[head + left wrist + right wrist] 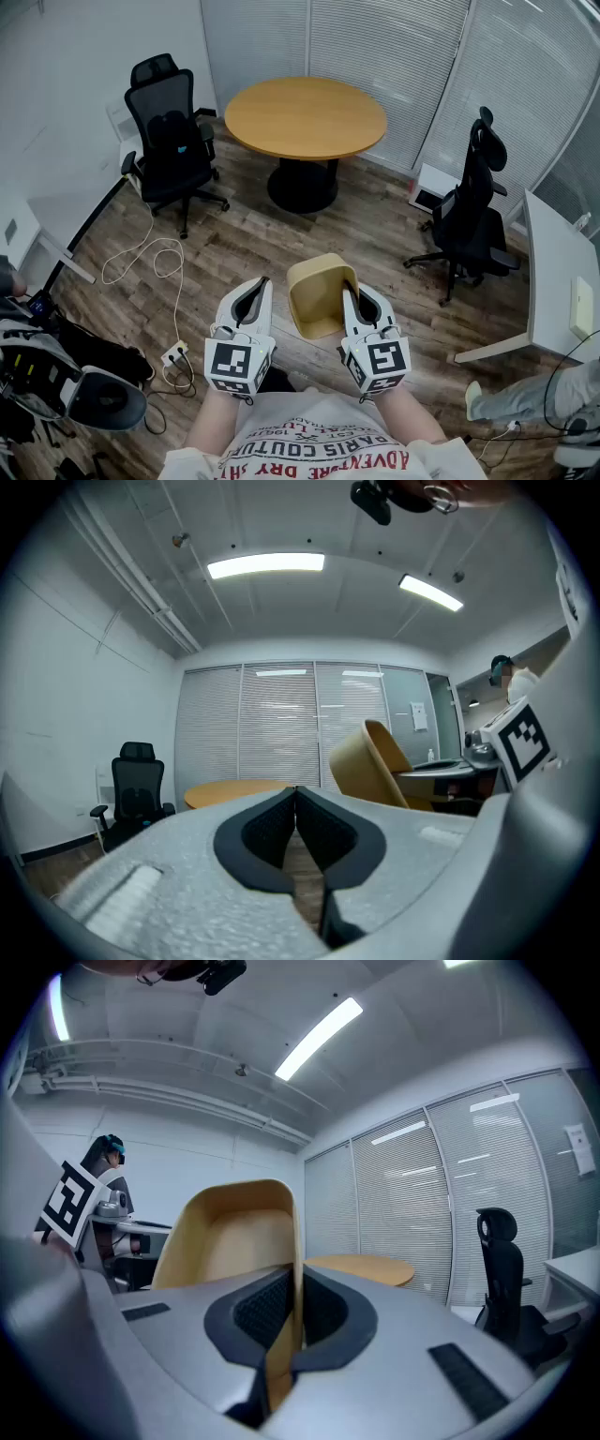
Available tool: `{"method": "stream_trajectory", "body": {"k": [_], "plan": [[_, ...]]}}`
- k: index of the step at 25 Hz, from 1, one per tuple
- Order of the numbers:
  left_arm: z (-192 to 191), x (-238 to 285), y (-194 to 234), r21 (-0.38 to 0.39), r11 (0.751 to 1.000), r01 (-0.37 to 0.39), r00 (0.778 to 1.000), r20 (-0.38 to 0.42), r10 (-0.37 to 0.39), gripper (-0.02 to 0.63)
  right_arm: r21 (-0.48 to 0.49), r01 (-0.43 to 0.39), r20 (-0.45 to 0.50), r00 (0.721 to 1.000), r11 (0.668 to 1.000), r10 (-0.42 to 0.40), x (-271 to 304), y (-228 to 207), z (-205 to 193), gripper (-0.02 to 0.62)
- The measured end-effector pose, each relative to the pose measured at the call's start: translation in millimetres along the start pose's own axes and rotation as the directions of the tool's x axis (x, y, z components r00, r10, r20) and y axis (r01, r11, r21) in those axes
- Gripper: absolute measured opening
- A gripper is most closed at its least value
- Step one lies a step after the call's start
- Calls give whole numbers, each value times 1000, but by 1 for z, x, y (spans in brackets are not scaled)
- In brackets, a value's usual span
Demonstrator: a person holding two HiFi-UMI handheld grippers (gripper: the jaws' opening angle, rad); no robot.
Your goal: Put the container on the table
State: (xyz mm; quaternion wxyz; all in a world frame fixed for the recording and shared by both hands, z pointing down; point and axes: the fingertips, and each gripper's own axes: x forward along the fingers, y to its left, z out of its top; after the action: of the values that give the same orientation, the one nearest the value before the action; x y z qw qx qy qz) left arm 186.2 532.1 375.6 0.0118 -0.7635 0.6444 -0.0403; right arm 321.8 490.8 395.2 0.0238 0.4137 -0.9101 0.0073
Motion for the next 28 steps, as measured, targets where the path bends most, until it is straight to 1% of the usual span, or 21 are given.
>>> {"method": "stream_trajectory", "body": {"k": [11, 16, 20, 25, 28], "plan": [[-2, 6, -6, 17, 999, 32, 999, -5, -32, 12, 7, 11, -23, 1000, 1000, -11, 6, -8, -9, 9], [-10, 9, 1, 17, 999, 27, 999, -22, -26, 12, 66, 15, -43, 999, 998, -12, 15, -8, -16, 9], [-18, 11, 8, 0, 1000, 22, 999, -38, -22, 12, 68, 8, -73, 997, 998, -3, 20, -4, -24, 11], [-26, 23, 17, -24, 998, 66, 997, -41, -67, 12, 58, 2, -97, 995, 998, 4, 41, 1, -31, 11], [-31, 36, 31, -50, 995, 86, 995, -46, -89, 12, 54, 10, -112, 994, 998, -4, 63, 1, -35, 11]]}}
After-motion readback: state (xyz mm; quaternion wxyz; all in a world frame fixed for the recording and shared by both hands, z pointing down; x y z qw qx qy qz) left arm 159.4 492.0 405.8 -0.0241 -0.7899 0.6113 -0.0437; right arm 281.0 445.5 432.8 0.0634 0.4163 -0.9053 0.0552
